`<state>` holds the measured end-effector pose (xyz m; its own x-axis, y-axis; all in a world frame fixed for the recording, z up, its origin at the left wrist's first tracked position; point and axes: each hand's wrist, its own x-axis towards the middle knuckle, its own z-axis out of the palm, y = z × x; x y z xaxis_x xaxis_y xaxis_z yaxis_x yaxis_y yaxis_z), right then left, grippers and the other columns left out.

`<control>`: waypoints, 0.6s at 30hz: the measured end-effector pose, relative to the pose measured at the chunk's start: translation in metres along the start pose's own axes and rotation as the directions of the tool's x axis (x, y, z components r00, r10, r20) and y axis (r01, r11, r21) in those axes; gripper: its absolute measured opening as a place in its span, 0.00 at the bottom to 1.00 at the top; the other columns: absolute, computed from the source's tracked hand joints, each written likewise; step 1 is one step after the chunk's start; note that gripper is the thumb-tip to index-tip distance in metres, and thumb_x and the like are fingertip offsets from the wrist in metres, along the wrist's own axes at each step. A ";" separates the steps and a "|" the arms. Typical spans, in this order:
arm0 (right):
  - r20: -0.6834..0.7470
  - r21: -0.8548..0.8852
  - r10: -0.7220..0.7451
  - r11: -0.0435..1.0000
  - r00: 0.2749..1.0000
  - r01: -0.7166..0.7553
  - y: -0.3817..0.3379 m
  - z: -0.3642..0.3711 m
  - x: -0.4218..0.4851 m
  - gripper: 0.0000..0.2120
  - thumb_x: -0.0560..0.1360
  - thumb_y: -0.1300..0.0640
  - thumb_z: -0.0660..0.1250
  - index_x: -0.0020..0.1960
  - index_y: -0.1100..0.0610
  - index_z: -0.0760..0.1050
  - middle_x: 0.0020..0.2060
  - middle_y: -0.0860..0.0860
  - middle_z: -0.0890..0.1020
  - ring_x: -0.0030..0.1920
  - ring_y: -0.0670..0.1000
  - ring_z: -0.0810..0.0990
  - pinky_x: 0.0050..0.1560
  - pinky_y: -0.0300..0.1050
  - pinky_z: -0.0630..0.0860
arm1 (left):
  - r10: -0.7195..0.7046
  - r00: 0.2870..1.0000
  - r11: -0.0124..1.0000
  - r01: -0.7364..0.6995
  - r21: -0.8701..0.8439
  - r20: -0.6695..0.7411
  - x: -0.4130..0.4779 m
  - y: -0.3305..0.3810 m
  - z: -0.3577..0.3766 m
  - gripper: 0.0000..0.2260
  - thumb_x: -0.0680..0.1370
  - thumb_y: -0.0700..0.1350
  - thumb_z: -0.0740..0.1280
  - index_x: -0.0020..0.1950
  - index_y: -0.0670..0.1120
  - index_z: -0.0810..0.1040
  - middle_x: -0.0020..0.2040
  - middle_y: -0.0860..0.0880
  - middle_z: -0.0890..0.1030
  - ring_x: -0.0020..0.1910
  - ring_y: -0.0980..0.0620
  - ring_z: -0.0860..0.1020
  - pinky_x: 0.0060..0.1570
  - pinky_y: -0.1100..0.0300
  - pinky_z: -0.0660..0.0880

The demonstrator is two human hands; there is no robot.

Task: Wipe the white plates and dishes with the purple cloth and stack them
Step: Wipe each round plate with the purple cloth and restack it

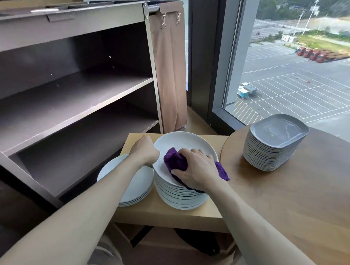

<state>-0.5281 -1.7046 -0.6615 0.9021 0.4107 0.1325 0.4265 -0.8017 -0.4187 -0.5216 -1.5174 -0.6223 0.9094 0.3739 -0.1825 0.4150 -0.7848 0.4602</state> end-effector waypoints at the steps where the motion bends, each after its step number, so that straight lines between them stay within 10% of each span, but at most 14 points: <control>1: -0.011 0.008 -0.005 1.000 1.000 0.005 0.000 0.000 -0.001 0.17 0.72 0.36 0.67 0.54 0.44 0.72 0.45 0.46 0.76 0.48 0.53 0.72 0.49 0.52 0.64 | -0.005 0.999 0.999 0.007 -0.052 0.041 0.000 -0.003 -0.001 0.13 0.75 0.34 0.60 0.59 0.36 0.71 0.43 0.39 0.74 0.38 0.45 0.81 0.24 0.60 0.71; 13: -0.214 0.084 -0.048 0.994 0.976 0.068 -0.019 -0.004 -0.014 0.21 0.75 0.40 0.70 0.65 0.44 0.74 0.55 0.46 0.78 0.56 0.51 0.74 0.58 0.52 0.70 | 0.008 0.988 0.788 -0.101 -0.607 -0.155 -0.014 -0.068 -0.028 0.07 0.79 0.34 0.65 0.54 0.41 0.81 0.47 0.44 0.85 0.39 0.49 0.85 0.32 0.53 0.83; 18: -0.232 0.096 -0.079 0.990 0.969 0.104 -0.034 0.003 -0.022 0.21 0.75 0.41 0.71 0.66 0.45 0.75 0.55 0.47 0.78 0.56 0.52 0.74 0.58 0.53 0.70 | -0.223 0.954 0.563 -0.039 -0.825 -0.198 -0.016 -0.110 -0.039 0.12 0.77 0.29 0.62 0.51 0.42 0.81 0.50 0.43 0.83 0.45 0.43 0.85 0.33 0.51 0.83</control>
<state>-0.5626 -1.6854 -0.6528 0.8561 0.3606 0.3702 0.5094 -0.7096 -0.4867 -0.5835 -1.4176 -0.6358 0.7695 0.6300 -0.1052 0.1744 -0.0489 0.9835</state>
